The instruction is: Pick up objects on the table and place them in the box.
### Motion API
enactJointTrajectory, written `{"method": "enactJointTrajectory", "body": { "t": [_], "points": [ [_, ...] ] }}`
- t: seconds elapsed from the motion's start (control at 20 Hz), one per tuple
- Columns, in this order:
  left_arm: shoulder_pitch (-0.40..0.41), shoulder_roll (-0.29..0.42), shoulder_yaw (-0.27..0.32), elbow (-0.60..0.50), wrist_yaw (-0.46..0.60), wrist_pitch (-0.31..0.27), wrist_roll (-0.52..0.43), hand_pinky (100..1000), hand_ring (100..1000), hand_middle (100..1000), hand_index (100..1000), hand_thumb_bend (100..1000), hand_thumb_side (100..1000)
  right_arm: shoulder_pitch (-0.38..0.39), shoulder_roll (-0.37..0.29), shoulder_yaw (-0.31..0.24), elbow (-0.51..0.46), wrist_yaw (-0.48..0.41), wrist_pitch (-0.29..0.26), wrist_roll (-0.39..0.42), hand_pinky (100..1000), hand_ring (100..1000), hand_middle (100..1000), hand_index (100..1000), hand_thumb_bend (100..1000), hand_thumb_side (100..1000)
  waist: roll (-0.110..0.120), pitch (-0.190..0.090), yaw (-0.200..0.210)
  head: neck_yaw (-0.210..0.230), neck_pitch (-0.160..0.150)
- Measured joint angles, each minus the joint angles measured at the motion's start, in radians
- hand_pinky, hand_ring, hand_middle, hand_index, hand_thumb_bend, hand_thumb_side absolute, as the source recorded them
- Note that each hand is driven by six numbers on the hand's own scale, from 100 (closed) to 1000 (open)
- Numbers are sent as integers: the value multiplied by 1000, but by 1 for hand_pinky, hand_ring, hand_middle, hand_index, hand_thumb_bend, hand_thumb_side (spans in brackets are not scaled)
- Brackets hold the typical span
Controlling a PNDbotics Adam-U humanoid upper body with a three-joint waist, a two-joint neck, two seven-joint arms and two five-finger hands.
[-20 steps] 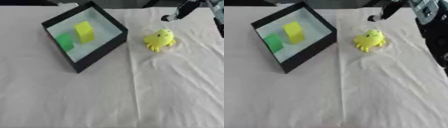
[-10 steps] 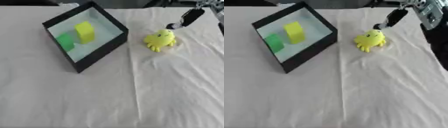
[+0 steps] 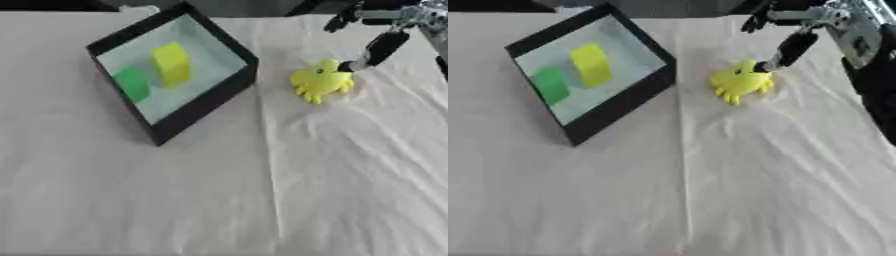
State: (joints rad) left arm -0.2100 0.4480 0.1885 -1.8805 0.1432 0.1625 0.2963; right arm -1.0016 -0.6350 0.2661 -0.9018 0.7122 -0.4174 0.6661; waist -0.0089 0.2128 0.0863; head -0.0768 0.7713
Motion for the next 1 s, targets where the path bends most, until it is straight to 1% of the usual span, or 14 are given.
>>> {"method": "enactJointTrajectory", "body": {
  "t": [0.25, 0.65, 0.75, 0.85, 0.95, 1.0],
  "points": [
    [0, -1, 0, 0, 0, 0, 0, 827, 638, 715, 803, 118, 757, -2, 28, 2, 63, 53, -17, -3, 925, 892, 830, 906, 436, 330, 1, 5, 3, -9, 0],
    [0, -13, 0, 4, 0, 0, -1, 827, 638, 714, 803, 117, 759, -16, 77, -8, 145, 165, -36, -49, 923, 897, 835, 907, 439, 353, 7, 11, 7, -16, 0],
    [0, -18, 0, 5, 0, 0, -1, 827, 638, 714, 802, 116, 762, -23, 85, -10, 165, 199, -41, -60, 920, 892, 828, 903, 436, 343, 7, 12, 8, -18, 0],
    [0, -18, 0, 6, 0, 0, -1, 827, 638, 713, 802, 114, 763, -30, 90, -17, 180, 227, -47, -75, 915, 880, 793, 886, 433, 330, 7, 13, 9, -18, 0],
    [0, -18, 0, 6, 1, 0, -1, 828, 638, 713, 802, 115, 763, -35, 94, -24, 190, 245, -55, -88, 906, 856, 717, 844, 428, 299, 7, 13, 9, -18, 0],
    [0, -18, 1, 6, 1, 0, -1, 828, 638, 713, 802, 116, 763, -36, 95, -26, 193, 251, -58, -94, 899, 836, 655, 791, 425, 268, 7, 13, 9, -18, 0]
  ]
}}
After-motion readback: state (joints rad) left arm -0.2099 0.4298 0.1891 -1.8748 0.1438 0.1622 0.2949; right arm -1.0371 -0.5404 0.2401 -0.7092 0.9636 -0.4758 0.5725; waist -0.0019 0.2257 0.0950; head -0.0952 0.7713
